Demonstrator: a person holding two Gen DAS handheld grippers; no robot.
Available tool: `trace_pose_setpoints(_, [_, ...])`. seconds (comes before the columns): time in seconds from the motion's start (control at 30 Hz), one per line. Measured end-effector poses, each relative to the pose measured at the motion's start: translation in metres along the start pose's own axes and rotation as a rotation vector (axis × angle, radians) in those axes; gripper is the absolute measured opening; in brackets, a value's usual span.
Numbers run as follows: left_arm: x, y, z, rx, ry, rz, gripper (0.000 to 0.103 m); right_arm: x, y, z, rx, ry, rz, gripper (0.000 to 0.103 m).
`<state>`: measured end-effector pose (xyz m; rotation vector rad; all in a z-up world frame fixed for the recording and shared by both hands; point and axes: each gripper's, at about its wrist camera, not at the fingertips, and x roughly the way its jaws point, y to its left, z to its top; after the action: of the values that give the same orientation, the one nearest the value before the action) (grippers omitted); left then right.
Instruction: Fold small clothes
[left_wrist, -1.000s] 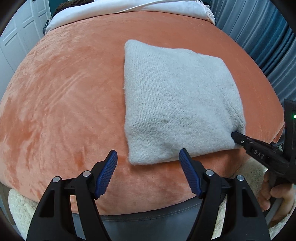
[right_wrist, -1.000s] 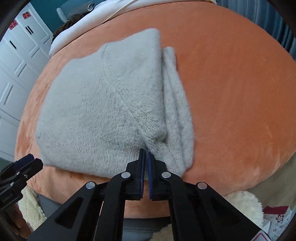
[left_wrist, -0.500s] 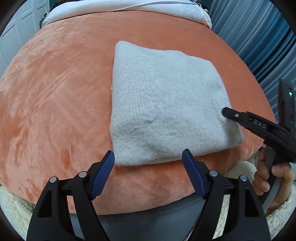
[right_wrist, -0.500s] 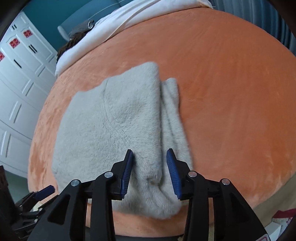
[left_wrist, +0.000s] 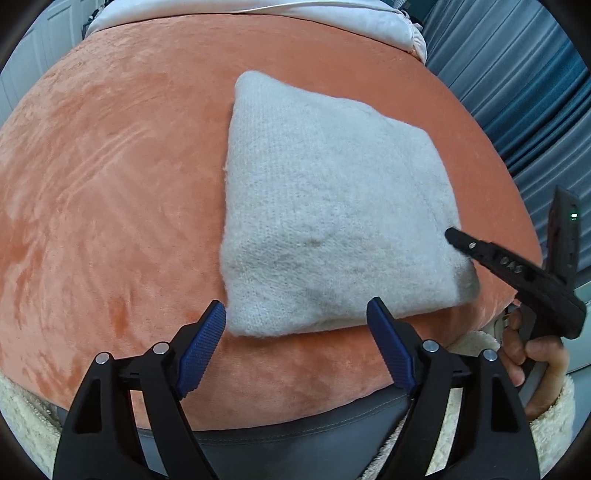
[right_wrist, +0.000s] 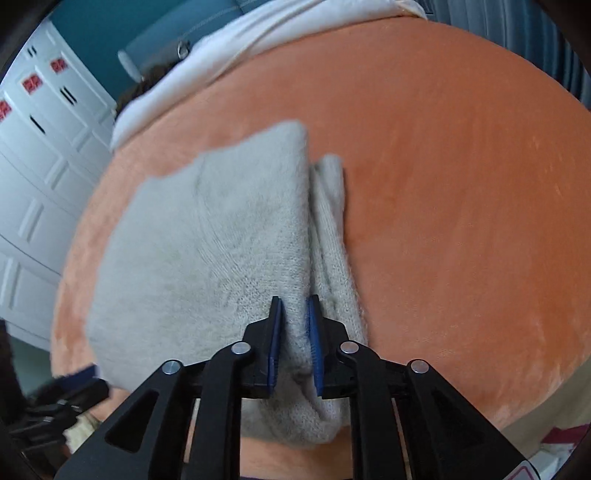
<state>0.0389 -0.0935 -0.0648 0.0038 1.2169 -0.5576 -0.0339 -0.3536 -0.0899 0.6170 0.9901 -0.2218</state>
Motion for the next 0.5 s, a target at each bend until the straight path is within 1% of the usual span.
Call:
trace_pose_setpoints(0.03, [-0.002,0.002,0.002,-0.009,-0.006,-0.006,0.080,-0.012,0.000,0.003,0.023,-0.036,0.009,0.024])
trace_pose_setpoints(0.1, [-0.007,0.006,0.008,-0.039,-0.032,-0.038,0.084,-0.029,-0.002,0.008,0.028,-0.082,0.006,0.037])
trace_pose_setpoints(0.13, [-0.007,0.009,0.013,-0.058,-0.043,-0.054,0.088,-0.030,-0.001,0.010,0.027,-0.085,0.004,0.050])
trace_pose_setpoints(0.17, [-0.006,0.012,0.018,-0.085,-0.052,-0.071,0.091,-0.032,-0.002,0.008,0.022,-0.086,-0.001,0.058])
trace_pose_setpoints(0.2, [-0.003,0.015,0.023,-0.101,-0.054,-0.091,0.091,-0.029,-0.003,0.007,0.016,-0.081,-0.014,0.060])
trace_pose_setpoints(0.27, [0.010,0.021,0.034,-0.140,-0.034,-0.084,0.091,-0.014,-0.007,0.005,0.017,-0.031,-0.031,0.062])
trace_pose_setpoints(0.33, [0.023,0.025,0.042,-0.162,-0.004,-0.075,0.091,0.001,-0.010,0.002,0.032,0.021,-0.007,0.062])
trace_pose_setpoints(0.37, [0.029,0.026,0.044,-0.170,0.010,-0.068,0.091,0.006,-0.010,0.000,0.040,0.038,0.003,0.064])
trace_pose_setpoints(0.43, [0.042,0.023,0.049,-0.164,0.044,-0.062,0.092,0.015,-0.013,-0.005,0.057,0.059,0.021,0.068])
trace_pose_setpoints(0.5, [0.052,0.017,0.052,-0.140,0.062,-0.055,0.094,0.023,-0.014,-0.008,0.072,0.067,0.040,0.072])
